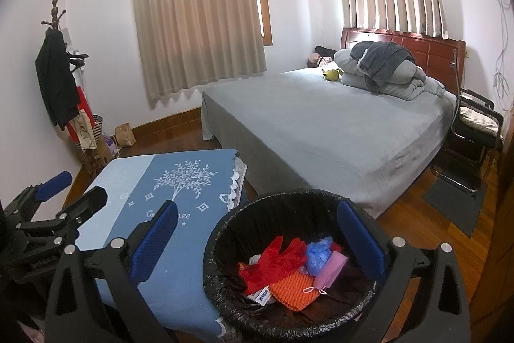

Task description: Collect trash

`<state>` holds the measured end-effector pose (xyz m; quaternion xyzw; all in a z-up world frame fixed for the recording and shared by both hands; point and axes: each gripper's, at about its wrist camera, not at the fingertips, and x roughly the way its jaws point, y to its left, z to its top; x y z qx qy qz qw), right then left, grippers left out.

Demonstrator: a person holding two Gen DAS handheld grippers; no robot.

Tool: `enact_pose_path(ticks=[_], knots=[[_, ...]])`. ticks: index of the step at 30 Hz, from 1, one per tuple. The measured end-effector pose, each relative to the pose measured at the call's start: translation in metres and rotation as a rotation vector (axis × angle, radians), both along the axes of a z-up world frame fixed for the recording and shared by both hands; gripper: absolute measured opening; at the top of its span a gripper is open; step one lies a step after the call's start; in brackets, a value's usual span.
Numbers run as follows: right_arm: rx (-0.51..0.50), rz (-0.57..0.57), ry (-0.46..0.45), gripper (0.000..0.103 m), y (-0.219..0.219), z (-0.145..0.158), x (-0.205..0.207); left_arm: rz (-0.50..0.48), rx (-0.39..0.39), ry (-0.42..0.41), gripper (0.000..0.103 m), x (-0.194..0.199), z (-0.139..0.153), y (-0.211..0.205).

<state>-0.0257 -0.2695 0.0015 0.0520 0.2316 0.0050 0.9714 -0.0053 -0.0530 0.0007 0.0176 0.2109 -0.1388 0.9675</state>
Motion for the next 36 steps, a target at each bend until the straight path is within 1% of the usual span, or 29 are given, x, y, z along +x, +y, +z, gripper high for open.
enact_pose_path(ticks=[20, 36], knots=[[0.001, 0.002, 0.005, 0.097, -0.001, -0.002, 0.000, 0.000, 0.001, 0.004, 0.097, 0.000, 0.001, 0.000], [0.003, -0.002, 0.008, 0.098, -0.001, -0.009, -0.001, -0.001, 0.004, 0.010, 0.097, -0.006, -0.010, 0.002]])
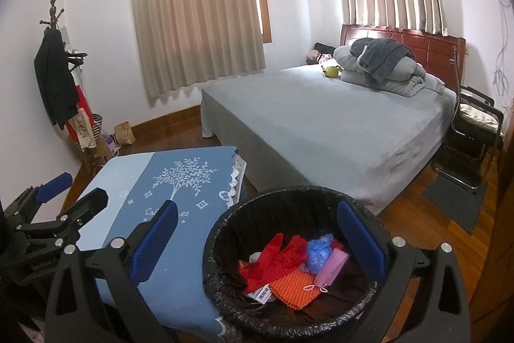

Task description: Collect trash

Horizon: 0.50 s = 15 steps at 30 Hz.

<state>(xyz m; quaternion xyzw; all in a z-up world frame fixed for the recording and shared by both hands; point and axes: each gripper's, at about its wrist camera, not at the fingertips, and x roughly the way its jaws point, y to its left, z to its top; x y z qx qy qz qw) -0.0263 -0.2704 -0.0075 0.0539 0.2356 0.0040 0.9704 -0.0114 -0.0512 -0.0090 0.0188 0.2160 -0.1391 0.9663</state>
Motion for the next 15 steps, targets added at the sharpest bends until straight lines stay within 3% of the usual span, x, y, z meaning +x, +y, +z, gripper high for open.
enact_pose_path(ticks=[15], knots=[[-0.003, 0.004, 0.002, 0.098, 0.0028, -0.0019, 0.0015, 0.003, 0.004, 0.008, 0.097, -0.0015, -0.0040, 0.0010]])
